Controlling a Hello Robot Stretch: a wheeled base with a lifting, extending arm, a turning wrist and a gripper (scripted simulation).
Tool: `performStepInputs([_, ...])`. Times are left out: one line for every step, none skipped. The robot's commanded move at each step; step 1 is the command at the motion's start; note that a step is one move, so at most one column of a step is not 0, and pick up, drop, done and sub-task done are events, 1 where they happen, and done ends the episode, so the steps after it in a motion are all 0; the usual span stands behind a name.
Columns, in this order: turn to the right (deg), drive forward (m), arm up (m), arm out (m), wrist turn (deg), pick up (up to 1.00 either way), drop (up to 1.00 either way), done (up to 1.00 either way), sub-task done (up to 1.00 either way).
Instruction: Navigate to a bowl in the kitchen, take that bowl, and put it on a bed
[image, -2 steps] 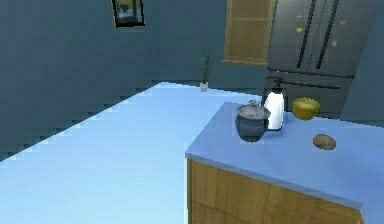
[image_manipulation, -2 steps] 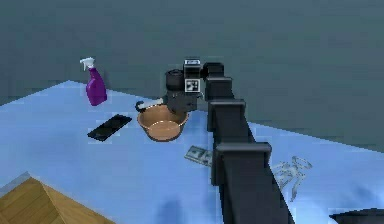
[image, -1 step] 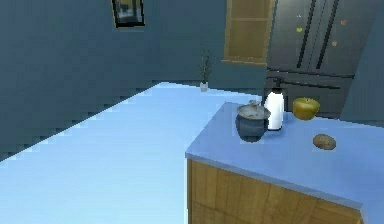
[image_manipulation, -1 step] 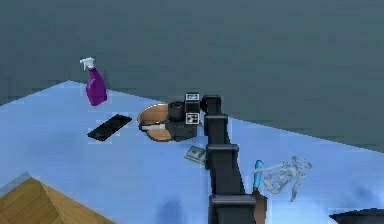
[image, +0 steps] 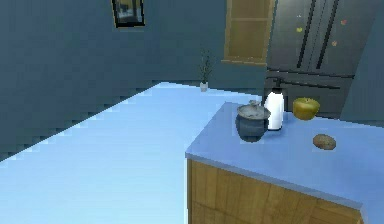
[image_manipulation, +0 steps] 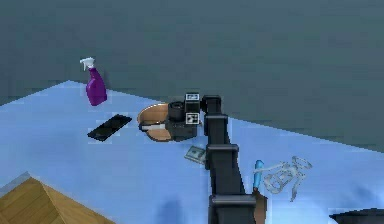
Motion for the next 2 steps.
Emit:
performStepInputs([0.0,0.0,0.08,0.0,0.0,0.0,0.0,0.0,0.0])
performStepInputs([0.0,0.0,0.0,0.0,-45.0,0.0,0.0,0.0,0.0])
